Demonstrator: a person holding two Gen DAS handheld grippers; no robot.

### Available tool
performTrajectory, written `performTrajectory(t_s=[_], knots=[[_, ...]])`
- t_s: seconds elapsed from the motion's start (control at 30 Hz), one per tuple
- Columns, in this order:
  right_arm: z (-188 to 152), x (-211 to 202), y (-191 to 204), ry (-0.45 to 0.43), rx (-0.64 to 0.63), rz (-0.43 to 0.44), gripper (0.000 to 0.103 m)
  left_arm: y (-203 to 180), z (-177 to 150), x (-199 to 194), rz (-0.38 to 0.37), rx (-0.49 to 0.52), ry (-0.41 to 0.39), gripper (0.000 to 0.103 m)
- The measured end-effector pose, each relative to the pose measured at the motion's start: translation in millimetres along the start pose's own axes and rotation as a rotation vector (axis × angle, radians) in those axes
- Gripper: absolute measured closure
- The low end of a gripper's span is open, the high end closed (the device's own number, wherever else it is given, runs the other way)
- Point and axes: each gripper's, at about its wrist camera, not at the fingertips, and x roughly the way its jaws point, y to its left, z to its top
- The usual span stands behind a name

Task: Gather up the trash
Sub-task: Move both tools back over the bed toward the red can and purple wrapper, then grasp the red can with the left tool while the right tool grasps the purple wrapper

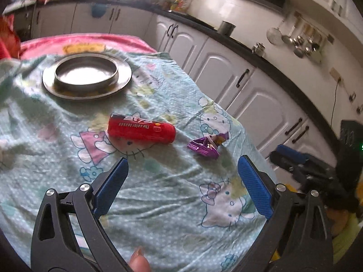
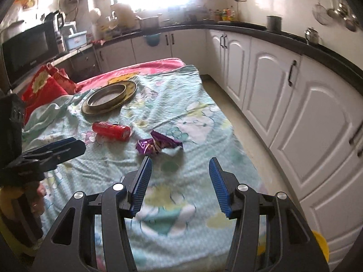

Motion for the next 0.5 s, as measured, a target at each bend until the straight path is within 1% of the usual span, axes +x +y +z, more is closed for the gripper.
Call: performTrajectory(t_s=[0.1, 0.2, 0.37, 0.5], knots=[[7.6, 19.3, 4.6, 0.019, -0.03, 0.001, 0.052, 9.0, 4.0, 7.4, -0.018, -0.049, 0.015, 0.014], [13.9, 38.1, 6.7, 0.041, -0.062, 0.001, 0.053, 14.4, 7.6, 14.6, -0.037, -0.09, 0.035, 0.018], [20.2, 58.7, 12.0, 0.064, -0.094, 0.015, 0.053, 24.8, 17.9, 31.4, -0.061, -0.177, 0.073, 0.018], [26.9, 76.1, 20.4, 0.074, -0.117, 0.046, 0.053, 31.4, 24.5, 44.9, -0.041, -0.245, 0.097, 0.018]])
